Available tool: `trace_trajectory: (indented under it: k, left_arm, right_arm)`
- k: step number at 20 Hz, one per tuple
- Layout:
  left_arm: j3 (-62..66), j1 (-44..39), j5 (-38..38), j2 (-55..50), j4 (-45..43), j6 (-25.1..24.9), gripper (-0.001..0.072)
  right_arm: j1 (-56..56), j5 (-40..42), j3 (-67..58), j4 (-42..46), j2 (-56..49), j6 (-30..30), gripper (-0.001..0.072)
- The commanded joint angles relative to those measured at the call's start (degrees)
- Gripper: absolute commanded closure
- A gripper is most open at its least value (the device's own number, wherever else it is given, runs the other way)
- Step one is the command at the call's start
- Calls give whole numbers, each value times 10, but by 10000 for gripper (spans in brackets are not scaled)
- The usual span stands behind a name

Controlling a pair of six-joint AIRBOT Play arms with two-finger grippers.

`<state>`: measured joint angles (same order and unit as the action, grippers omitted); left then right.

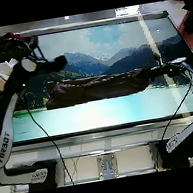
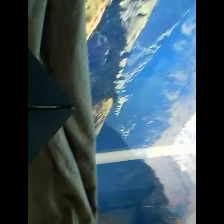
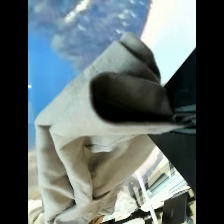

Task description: Fold the shirts.

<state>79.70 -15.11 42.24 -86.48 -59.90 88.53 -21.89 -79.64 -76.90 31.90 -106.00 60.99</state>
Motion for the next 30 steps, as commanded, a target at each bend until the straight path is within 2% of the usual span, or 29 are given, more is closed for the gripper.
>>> trace_trajectory:
  k: [1,4,8,13,15,19,21,23,24,26,30]
  left_arm:
    - [1,-93,14,-65,-11,-19,696]
    - [26,-153,14,-145,-18,-9,696]
    - [100,-171,18,-226,-16,22,696]
    - [129,-170,19,-257,-19,35,695]
    - [150,-160,45,-250,-17,35,694]
    - [242,-82,104,-170,-21,-8,692]
    - [264,-28,110,-97,-28,-50,692]
    - [267,28,123,-23,-57,-65,691]
    - [267,56,134,12,-76,-67,671]
    - [267,103,153,64,-101,-76,480]
    - [267,163,207,115,-113,-95,463]
  right_arm:
    - [8,-17,-23,38,52,42,687]
    - [28,-22,-52,86,108,72,687]
    - [89,-33,-94,139,147,102,687]
    - [167,-23,-125,148,150,117,687]
    - [188,-23,-141,152,150,132,687]
    - [247,-14,-198,153,150,176,687]
    - [297,29,-219,162,150,196,687]
    - [356,96,-229,189,147,217,688]
    - [384,125,-229,195,142,225,688]
    - [443,195,-229,195,114,249,688]
    - [532,320,-229,147,18,265,686]
